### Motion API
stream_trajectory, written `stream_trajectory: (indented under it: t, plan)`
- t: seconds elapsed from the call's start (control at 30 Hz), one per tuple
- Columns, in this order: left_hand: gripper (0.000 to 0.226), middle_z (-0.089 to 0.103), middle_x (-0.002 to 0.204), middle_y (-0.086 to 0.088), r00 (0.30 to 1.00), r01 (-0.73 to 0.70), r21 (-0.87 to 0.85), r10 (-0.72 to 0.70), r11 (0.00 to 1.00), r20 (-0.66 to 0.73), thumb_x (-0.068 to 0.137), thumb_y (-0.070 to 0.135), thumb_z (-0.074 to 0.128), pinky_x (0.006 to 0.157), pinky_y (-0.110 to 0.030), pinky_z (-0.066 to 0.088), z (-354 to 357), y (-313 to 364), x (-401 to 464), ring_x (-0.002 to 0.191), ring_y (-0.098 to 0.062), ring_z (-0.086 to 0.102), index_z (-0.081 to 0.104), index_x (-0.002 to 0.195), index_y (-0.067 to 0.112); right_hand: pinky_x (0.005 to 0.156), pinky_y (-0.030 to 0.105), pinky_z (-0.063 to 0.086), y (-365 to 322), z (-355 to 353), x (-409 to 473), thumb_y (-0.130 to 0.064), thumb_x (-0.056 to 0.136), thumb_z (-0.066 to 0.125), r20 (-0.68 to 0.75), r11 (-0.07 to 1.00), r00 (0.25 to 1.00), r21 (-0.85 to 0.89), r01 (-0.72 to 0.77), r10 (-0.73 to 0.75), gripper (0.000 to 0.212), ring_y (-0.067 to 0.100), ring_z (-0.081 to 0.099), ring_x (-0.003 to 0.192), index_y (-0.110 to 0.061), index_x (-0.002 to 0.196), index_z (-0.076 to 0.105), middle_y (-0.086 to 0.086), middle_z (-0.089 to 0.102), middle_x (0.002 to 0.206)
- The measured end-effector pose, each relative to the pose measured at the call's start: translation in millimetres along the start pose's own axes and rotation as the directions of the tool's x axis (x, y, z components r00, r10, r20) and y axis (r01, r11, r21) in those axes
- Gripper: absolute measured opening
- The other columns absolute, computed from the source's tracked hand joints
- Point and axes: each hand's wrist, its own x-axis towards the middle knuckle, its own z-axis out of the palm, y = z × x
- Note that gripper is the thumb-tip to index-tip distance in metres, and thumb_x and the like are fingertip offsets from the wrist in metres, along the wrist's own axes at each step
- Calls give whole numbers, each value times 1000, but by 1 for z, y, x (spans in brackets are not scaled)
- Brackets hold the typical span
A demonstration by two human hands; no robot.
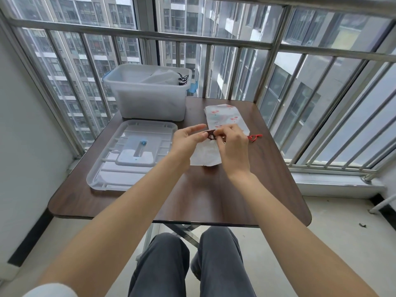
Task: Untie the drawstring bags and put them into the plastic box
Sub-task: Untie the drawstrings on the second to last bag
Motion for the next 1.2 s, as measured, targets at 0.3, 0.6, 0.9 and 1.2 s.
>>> stream_trajectory:
  t: [0.3,0.6,0.9,1.2]
  plan:
    - [30,61,77,-2,997,75,-103,-74,992,12,88,0,59,37,-5,38,2,7,-9,43,5,59,60,118,-2,73,10,33,3,0,3,-1,78,69,27,998,999,53,-21,20,7,21,59,80,2,84,69,17,64,89]
    - [21,73,93,-10,935,-348,505,331,790,128,80,7,71,74,-4,47,-13,8,3,80,-7,67,70,100,3,71,26,42,9,-4,9,-3,81,64,131,999,991,17,-27,24,5,25,57,80,2,79,62,15,62,86]
    - [15,74,95,-5,819,-483,805,503,344,276,87,19,62,89,-39,47,-33,15,12,91,-27,67,74,96,14,73,34,40,16,-24,20,-5,85,51,181,991,982,-130,-38,62,10,28,54,85,3,84,56,16,60,91]
    - [21,72,96,-5,762,-475,877,532,71,369,94,8,49,75,-26,19,-34,-2,12,90,-28,56,69,101,13,48,31,37,14,-21,12,7,68,63,227,790,973,-586,178,-50,15,35,62,61,1,78,54,17,60,71]
